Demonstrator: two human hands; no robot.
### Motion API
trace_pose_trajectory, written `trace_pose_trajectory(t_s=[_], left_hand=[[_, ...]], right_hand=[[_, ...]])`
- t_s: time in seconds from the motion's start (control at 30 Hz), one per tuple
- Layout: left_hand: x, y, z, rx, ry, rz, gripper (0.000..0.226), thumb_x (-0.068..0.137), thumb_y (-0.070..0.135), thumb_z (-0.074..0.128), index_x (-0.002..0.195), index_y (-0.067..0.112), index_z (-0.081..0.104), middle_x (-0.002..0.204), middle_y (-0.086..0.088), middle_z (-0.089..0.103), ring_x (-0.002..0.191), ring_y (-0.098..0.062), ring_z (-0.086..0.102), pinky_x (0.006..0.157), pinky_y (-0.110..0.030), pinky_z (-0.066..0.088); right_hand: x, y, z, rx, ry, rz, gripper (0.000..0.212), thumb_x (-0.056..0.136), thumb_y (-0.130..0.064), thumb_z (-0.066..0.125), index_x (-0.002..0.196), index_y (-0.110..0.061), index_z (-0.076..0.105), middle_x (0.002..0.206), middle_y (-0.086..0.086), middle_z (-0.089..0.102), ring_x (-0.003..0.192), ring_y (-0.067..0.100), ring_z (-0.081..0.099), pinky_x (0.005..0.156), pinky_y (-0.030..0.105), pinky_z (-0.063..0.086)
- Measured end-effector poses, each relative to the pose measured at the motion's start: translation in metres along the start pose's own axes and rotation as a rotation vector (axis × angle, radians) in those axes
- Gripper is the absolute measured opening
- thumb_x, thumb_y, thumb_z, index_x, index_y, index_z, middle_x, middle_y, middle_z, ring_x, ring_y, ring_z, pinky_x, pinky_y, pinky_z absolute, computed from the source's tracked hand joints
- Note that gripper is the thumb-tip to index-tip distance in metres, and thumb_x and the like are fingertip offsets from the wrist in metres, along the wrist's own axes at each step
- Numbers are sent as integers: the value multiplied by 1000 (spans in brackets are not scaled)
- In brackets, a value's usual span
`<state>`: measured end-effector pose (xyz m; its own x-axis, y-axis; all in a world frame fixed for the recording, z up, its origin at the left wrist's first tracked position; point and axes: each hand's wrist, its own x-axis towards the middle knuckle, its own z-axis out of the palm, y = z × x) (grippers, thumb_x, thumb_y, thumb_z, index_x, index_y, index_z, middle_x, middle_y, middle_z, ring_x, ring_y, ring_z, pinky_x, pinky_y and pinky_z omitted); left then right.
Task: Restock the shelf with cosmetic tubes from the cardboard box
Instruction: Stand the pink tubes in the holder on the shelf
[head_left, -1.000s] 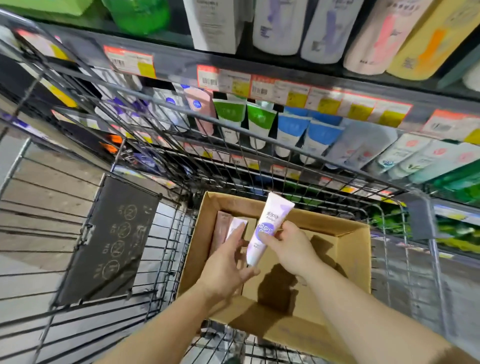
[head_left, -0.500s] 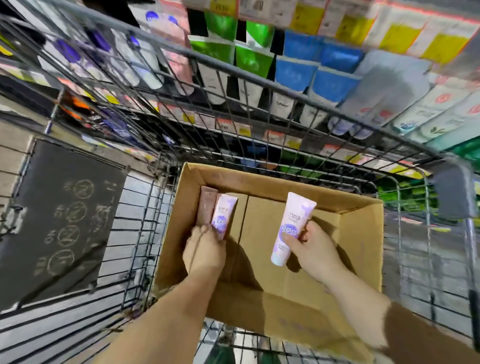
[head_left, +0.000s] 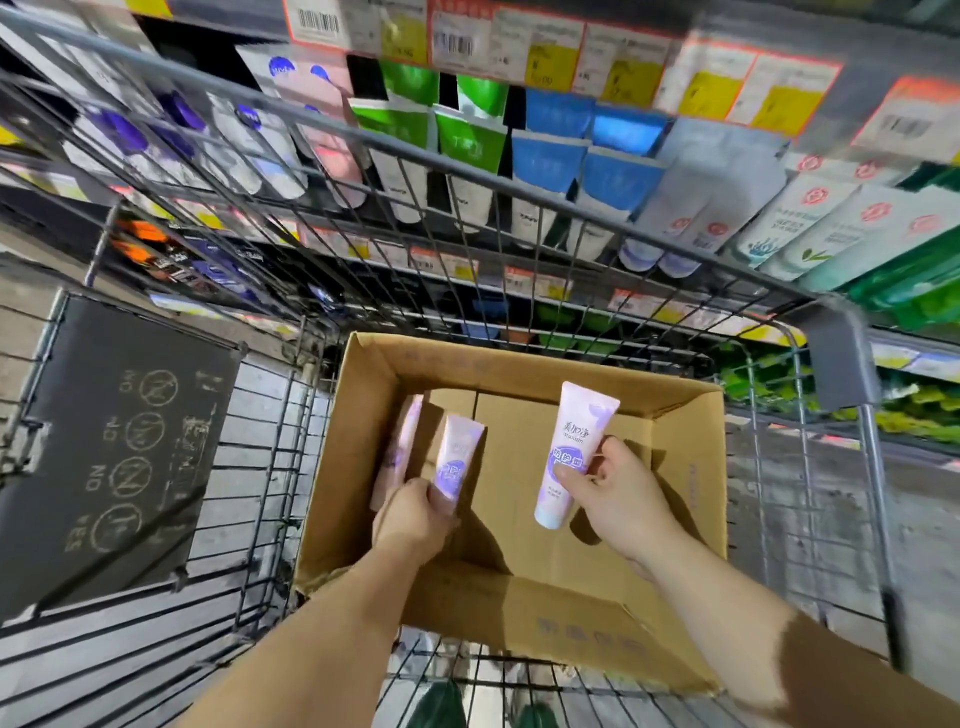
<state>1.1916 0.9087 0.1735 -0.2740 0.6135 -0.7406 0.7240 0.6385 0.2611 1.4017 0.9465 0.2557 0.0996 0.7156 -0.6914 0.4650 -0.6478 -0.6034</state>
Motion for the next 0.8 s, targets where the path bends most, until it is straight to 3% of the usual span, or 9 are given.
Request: trace_pose_trajectory(t_s=[0.1, 0.2, 0.37, 0.47, 0.53, 0.6, 0.73, 0.8], left_hand=[[-13, 3, -7, -419, -182, -2, 38, 77, 23, 81, 106, 16, 58, 98, 0, 69, 88, -16, 69, 65, -22, 51], [-35, 15, -32, -692, -262, 69, 48, 74, 12, 83, 114, 10, 56, 103, -7, 71, 86, -16, 70, 65, -20, 54], [-85, 55, -88, -784, -311, 292, 49, 73, 14, 83, 114, 11, 55, 101, -11, 71, 81, -19, 65, 71, -34, 51], [-124, 91, -117, -835, -321, 411, 52, 69, 16, 83, 113, 11, 56, 92, -7, 68, 72, -12, 60, 66, -28, 49], [-154, 121, -136, -831, -345, 492, 56, 62, 24, 83, 111, 14, 57, 86, 0, 67, 67, -8, 58, 62, -25, 49], [-183, 153, -151, -812, -369, 588, 54, 63, 23, 80, 111, 13, 58, 83, 1, 67, 64, -8, 57, 60, -25, 48], [-237, 227, -167, -803, -386, 753, 45, 72, 11, 78, 111, 15, 58, 92, -4, 68, 72, -11, 60, 59, -23, 50], [-264, 267, -165, -803, -410, 820, 50, 68, 13, 78, 114, 15, 57, 97, -7, 69, 76, -15, 62, 65, -28, 52]], right_hand=[[-8, 2, -3, 22, 1, 3, 24, 90, -26, 66, 110, -17, 55, 110, -5, 65, 101, 14, 62, 78, 33, 52], [-21, -10, -11, 68, 5, -13, 21, 89, -24, 67, 107, -19, 56, 109, -5, 66, 101, 15, 63, 86, 39, 53], [-60, -60, -50, 116, 29, -100, 20, 86, -26, 69, 101, -20, 57, 101, -4, 68, 92, 15, 65, 81, 38, 54], [-92, -90, -88, 126, 63, -182, 18, 84, -28, 70, 95, -25, 57, 90, -5, 68, 75, 12, 62, 71, 35, 51], [-116, -107, -117, 126, 80, -248, 15, 86, -25, 69, 94, -24, 58, 85, -6, 66, 66, 6, 57, 61, 22, 45], [-138, -122, -150, 155, 105, -293, 12, 87, -23, 68, 92, -24, 57, 87, -3, 67, 64, 4, 56, 56, 18, 42], [-184, -138, -227, 226, 138, -372, 14, 90, -19, 66, 89, -27, 55, 85, -7, 64, 70, 5, 58, 67, 27, 50], [-203, -132, -271, 285, 154, -394, 11, 90, -17, 65, 93, -24, 57, 89, -2, 66, 75, 11, 64, 71, 34, 55]])
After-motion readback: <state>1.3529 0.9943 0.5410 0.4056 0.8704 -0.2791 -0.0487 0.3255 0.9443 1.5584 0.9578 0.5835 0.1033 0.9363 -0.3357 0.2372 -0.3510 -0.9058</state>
